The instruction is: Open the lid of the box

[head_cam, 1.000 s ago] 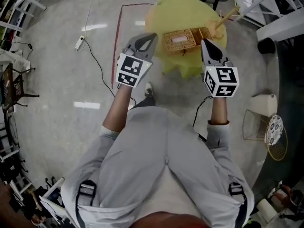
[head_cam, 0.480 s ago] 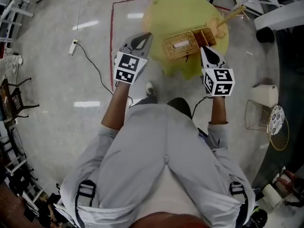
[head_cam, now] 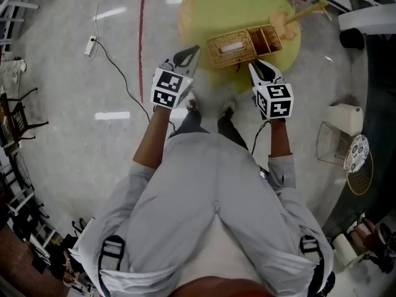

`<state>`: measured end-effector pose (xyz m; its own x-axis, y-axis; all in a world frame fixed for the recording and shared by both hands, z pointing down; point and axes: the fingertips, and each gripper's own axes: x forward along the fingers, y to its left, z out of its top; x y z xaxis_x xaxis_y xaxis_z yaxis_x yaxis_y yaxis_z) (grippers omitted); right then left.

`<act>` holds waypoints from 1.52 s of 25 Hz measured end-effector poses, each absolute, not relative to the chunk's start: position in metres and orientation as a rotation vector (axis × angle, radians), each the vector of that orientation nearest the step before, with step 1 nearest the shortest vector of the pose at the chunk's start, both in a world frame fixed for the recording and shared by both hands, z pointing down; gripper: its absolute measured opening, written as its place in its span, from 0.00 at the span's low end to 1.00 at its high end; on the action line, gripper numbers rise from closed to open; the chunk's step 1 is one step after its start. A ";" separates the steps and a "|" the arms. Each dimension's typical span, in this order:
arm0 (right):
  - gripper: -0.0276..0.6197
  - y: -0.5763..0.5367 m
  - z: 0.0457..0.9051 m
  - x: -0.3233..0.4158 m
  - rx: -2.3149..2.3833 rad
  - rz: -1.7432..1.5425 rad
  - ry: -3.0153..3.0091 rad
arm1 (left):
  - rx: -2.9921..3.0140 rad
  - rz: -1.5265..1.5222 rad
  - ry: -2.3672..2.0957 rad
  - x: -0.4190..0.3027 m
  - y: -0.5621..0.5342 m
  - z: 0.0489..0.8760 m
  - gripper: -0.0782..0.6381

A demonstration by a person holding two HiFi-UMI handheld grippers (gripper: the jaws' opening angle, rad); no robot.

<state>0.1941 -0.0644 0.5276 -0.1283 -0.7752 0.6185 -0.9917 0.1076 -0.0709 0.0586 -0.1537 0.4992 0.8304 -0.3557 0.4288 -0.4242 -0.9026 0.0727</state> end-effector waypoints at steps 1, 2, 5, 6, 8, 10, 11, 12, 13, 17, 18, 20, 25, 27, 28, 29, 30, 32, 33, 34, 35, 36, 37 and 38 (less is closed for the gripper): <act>0.18 -0.063 0.536 0.194 1.701 0.693 -1.965 | 2.832 0.630 -0.619 0.060 -0.151 0.505 0.15; 0.18 -0.061 0.544 0.194 1.682 0.711 -1.969 | 2.818 0.641 -0.629 0.061 -0.149 0.511 0.15; 0.20 -0.057 0.570 0.193 1.611 0.756 -1.980 | 2.778 0.677 -0.651 0.063 -0.140 0.528 0.15; 0.20 -0.055 0.578 0.192 1.585 0.767 -1.980 | 2.766 0.689 -0.657 0.063 -0.136 0.534 0.15; 0.20 -0.053 0.595 0.189 1.544 0.791 -1.981 | 2.744 0.711 -0.668 0.061 -0.132 0.543 0.15; 0.21 -0.052 0.610 0.185 1.512 0.826 -1.984 | 2.720 0.730 -0.683 0.058 -0.127 0.552 0.15; 0.21 -0.051 0.617 0.183 1.497 0.844 -1.986 | 2.708 0.739 -0.691 0.056 -0.125 0.557 0.15; 0.22 -0.051 0.624 0.181 1.484 0.857 -1.986 | 2.697 0.749 -0.698 0.055 -0.123 0.561 0.15; 0.23 -0.050 0.631 0.180 1.471 0.865 -1.983 | 2.688 0.758 -0.702 0.054 -0.122 0.566 0.15; 0.24 -0.053 0.654 0.178 1.447 0.900 -1.963 | 2.659 0.785 -0.730 0.044 -0.122 0.580 0.15; 0.24 -0.054 0.660 0.177 1.448 0.915 -1.958 | 2.652 0.790 -0.740 0.041 -0.123 0.582 0.15; 0.24 -0.057 0.669 0.177 1.458 0.938 -1.943 | 2.640 0.803 -0.754 0.034 -0.124 0.587 0.15; 0.19 -0.066 0.685 0.175 1.446 0.952 -1.915 | 2.616 0.821 -0.770 0.022 -0.124 0.596 0.15; 0.15 -0.067 0.686 0.176 1.454 0.953 -1.908 | 2.612 0.822 -0.771 0.020 -0.123 0.598 0.15; 0.14 -0.067 0.686 0.177 1.458 0.956 -1.905 | 2.612 0.822 -0.770 0.020 -0.123 0.598 0.15; 0.13 -0.066 0.686 0.177 1.460 0.956 -1.902 | 2.613 0.822 -0.768 0.020 -0.122 0.598 0.15; 0.11 -0.065 0.685 0.177 1.460 0.953 -1.898 | 2.615 0.821 -0.765 0.020 -0.122 0.598 0.15; 0.11 -0.064 0.682 0.177 1.461 0.944 -1.893 | 2.623 0.815 -0.760 0.021 -0.124 0.596 0.15; 0.10 -0.063 0.679 0.178 1.463 0.940 -1.892 | 2.627 0.810 -0.756 0.021 -0.125 0.595 0.15; 0.10 -0.063 0.676 0.178 1.468 0.936 -1.894 | 2.632 0.804 -0.752 0.022 -0.127 0.593 0.15; 0.10 -0.063 0.671 0.177 1.473 0.931 -1.897 | 2.636 0.797 -0.747 0.022 -0.128 0.591 0.15; 0.10 -0.064 0.667 0.178 1.479 0.924 -1.900 | 2.641 0.791 -0.741 0.023 -0.130 0.588 0.15; 0.10 -0.064 0.661 0.178 1.487 0.917 -1.903 | 2.648 0.785 -0.734 0.023 -0.131 0.586 0.15; 0.10 -0.064 0.655 0.180 1.496 0.911 -1.904 | 2.656 0.780 -0.725 0.024 -0.132 0.582 0.15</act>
